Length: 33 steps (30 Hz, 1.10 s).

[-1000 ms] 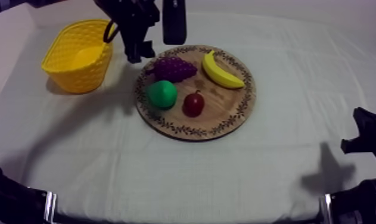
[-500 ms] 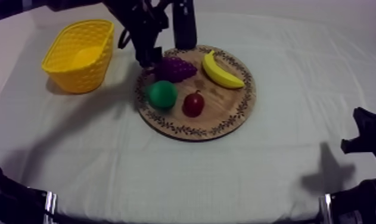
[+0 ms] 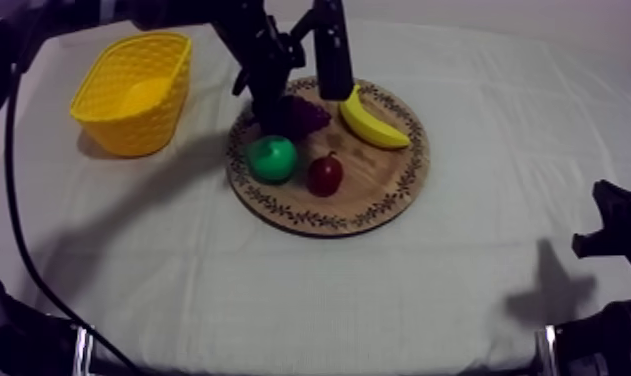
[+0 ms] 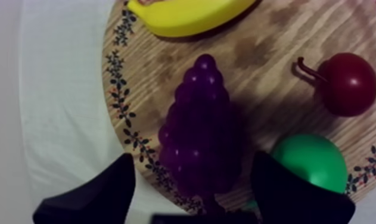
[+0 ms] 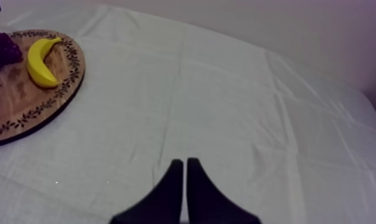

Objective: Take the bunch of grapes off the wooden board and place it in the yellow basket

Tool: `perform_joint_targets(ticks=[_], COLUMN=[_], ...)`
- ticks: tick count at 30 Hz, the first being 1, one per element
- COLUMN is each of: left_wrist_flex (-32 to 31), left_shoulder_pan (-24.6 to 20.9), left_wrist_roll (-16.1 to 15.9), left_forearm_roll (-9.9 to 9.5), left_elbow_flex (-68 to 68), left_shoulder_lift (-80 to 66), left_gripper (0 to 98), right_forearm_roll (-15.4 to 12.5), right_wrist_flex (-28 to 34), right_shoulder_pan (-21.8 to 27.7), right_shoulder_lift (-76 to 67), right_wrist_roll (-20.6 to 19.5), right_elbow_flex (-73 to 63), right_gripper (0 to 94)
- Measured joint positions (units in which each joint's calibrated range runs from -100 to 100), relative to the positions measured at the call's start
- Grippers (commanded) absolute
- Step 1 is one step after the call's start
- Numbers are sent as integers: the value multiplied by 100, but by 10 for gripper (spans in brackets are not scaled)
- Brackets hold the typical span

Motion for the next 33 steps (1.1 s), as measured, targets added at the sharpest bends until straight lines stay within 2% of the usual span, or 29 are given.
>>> perform_joint_targets(ticks=[27,33], left_wrist_flex=[214,214], left_shoulder_pan=[-93,-76], left_wrist_roll=[-15,-11], left_forearm_roll=[150,150], left_elbow_flex=[-844,-857], left_shoulder_lift=[1172,1192], left_gripper=[691,650], right_forearm_roll=[0,0], right_wrist_flex=[0,-7], right_shoulder_pan=[0,0], right_shoulder_lift=[0,0], right_wrist_roll=[0,0], right_elbow_flex=[0,0], right_gripper=[5,5])
